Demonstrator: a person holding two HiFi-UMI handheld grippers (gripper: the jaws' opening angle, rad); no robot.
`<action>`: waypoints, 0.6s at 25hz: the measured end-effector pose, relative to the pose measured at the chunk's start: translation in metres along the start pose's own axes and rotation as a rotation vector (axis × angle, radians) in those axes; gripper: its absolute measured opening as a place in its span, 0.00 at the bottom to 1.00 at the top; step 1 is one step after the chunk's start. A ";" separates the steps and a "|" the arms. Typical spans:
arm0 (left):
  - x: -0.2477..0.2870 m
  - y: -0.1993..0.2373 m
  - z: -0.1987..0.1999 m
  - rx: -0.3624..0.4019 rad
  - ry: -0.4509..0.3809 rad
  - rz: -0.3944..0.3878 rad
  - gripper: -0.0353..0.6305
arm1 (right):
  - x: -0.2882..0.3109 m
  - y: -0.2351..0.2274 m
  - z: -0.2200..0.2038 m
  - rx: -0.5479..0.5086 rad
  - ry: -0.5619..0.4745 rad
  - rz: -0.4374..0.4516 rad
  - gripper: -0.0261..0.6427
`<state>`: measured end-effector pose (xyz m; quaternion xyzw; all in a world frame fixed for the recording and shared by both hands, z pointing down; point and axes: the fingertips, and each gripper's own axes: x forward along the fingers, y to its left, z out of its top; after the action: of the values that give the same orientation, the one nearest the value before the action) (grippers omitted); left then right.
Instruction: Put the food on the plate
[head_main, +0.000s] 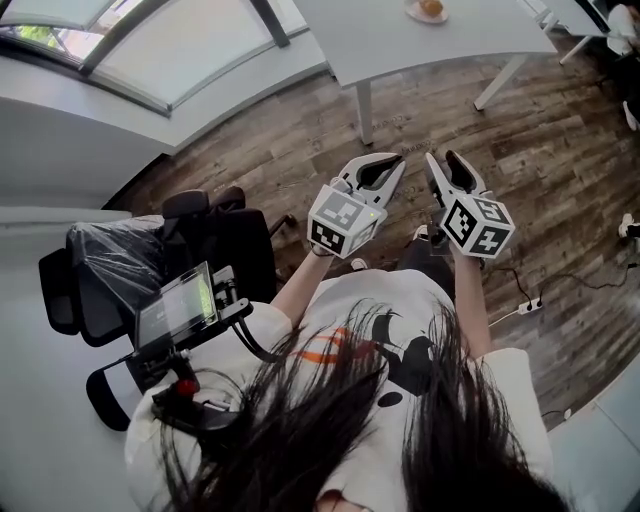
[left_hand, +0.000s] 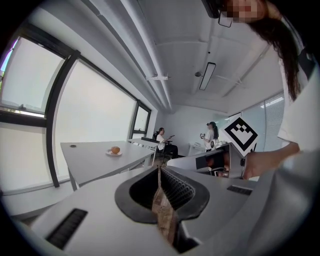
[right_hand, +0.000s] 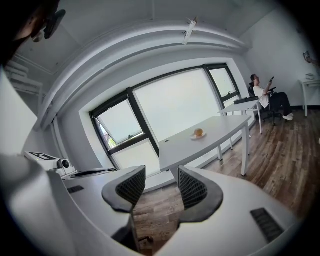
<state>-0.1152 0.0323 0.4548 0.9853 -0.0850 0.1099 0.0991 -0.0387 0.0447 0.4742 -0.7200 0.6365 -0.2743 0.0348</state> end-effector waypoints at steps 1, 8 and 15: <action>-0.005 0.001 -0.003 -0.004 -0.001 0.002 0.06 | -0.001 0.004 -0.003 0.000 0.002 0.000 0.36; -0.028 0.005 -0.012 -0.035 -0.014 0.035 0.06 | -0.007 0.024 -0.019 -0.020 0.026 0.010 0.36; -0.040 -0.005 -0.018 -0.040 -0.030 0.035 0.06 | -0.021 0.035 -0.033 -0.050 0.040 0.011 0.36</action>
<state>-0.1567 0.0469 0.4619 0.9831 -0.1057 0.0951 0.1158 -0.0852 0.0674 0.4808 -0.7116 0.6477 -0.2722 0.0055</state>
